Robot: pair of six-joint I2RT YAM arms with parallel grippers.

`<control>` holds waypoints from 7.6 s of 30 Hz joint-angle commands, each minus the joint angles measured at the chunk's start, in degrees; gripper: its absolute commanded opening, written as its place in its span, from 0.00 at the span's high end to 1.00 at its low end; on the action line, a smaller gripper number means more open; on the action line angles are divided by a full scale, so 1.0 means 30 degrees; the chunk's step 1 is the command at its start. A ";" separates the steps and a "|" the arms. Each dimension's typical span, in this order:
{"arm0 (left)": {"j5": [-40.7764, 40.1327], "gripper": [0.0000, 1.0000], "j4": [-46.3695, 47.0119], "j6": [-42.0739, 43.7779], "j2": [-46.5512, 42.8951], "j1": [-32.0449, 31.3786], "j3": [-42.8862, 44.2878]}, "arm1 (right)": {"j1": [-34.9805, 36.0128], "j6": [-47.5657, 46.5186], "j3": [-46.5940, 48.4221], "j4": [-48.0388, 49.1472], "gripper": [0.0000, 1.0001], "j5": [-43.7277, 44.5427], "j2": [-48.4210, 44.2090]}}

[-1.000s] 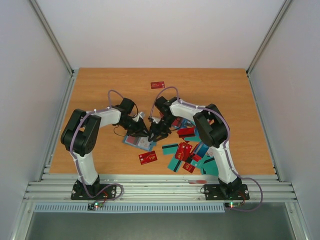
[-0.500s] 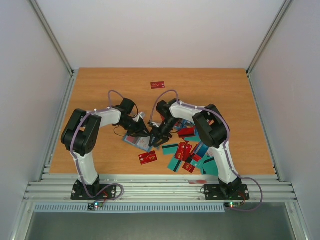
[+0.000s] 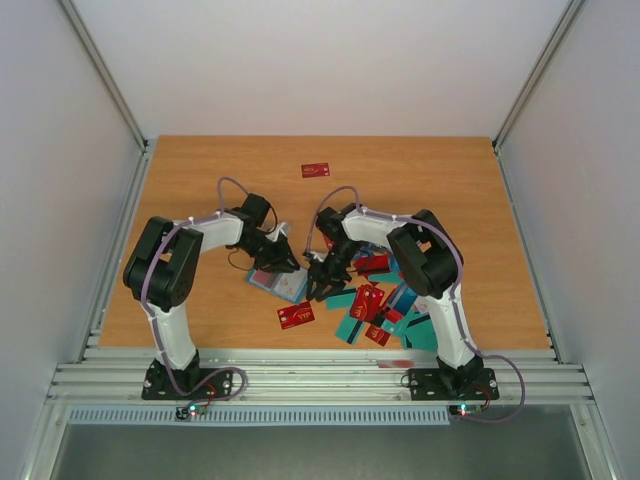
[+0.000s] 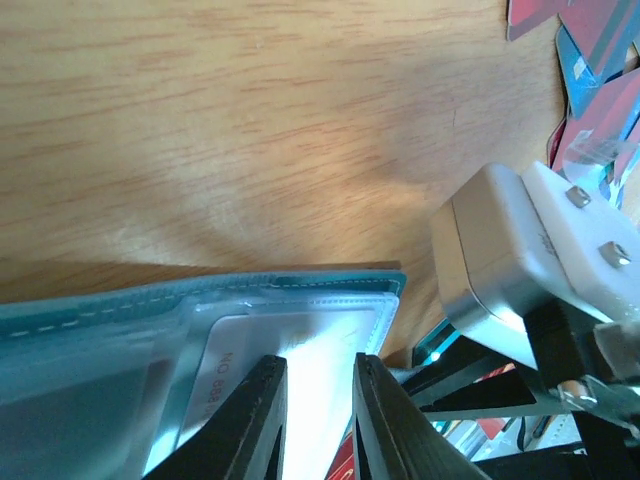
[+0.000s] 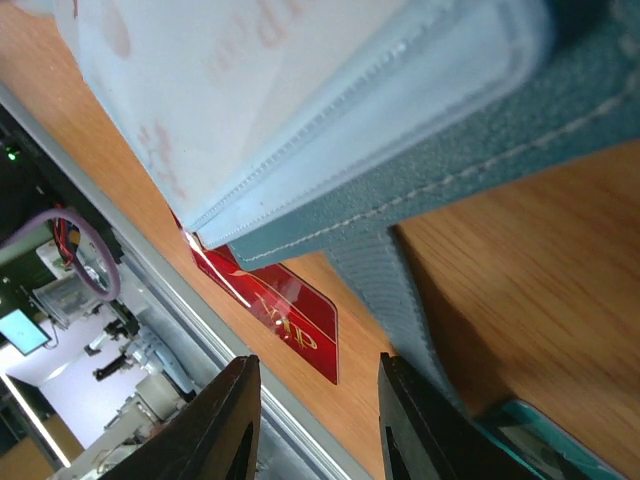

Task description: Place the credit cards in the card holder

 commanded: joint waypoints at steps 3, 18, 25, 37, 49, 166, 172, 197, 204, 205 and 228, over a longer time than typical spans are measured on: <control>-0.1072 0.76 -0.1454 0.0264 -0.0483 -0.0048 0.0770 | -0.0106 0.1553 -0.1255 0.1600 0.66 0.0784 -0.0990; -0.4272 0.28 -0.5039 0.3458 -0.3444 0.3165 0.0996 | -0.0713 0.3511 -0.2927 0.3972 0.68 -0.0169 -0.0526; -0.4058 0.28 -0.4239 0.4204 -0.2005 0.4152 0.0577 | -0.0938 0.4241 -0.3417 0.4747 0.70 -0.0951 -0.0070; -0.2909 0.28 -0.4413 0.4872 0.0218 0.4617 0.0782 | -0.1513 0.4318 -0.2761 0.3875 0.72 0.0268 0.0696; -0.0900 0.33 -0.3499 0.4400 -0.1215 0.4617 -0.0122 | -0.1518 0.4384 -0.2382 0.3902 0.72 0.0169 0.1224; 0.0300 0.88 0.3490 -0.3931 -0.0338 -0.0891 -0.0602 | -0.1917 0.9829 -0.2961 0.7981 0.89 -0.0208 -0.0204; 0.0152 0.66 0.1199 -0.2875 -0.1820 -0.0891 0.0335 | -0.1981 0.9788 -0.3394 0.7686 0.89 0.0268 0.0106; -0.2430 0.58 -0.1921 0.2541 -0.0550 -0.0890 -0.0027 | -0.2019 0.8020 -0.1817 0.5352 0.89 0.0799 0.0333; -0.0820 0.67 -0.0100 0.0610 -0.0821 -0.0892 -0.1458 | -0.2025 0.7690 -0.1054 0.4668 0.89 0.1127 0.0358; -0.0729 0.67 -0.0004 0.0271 -0.0882 -0.0891 -0.1593 | -0.2013 0.7659 -0.0945 0.4578 0.89 0.1188 0.0376; -0.2123 0.58 0.0808 -0.0066 -0.0464 -0.0861 -0.0661 | -0.2018 0.8097 -0.0593 0.4519 0.88 0.0892 0.0134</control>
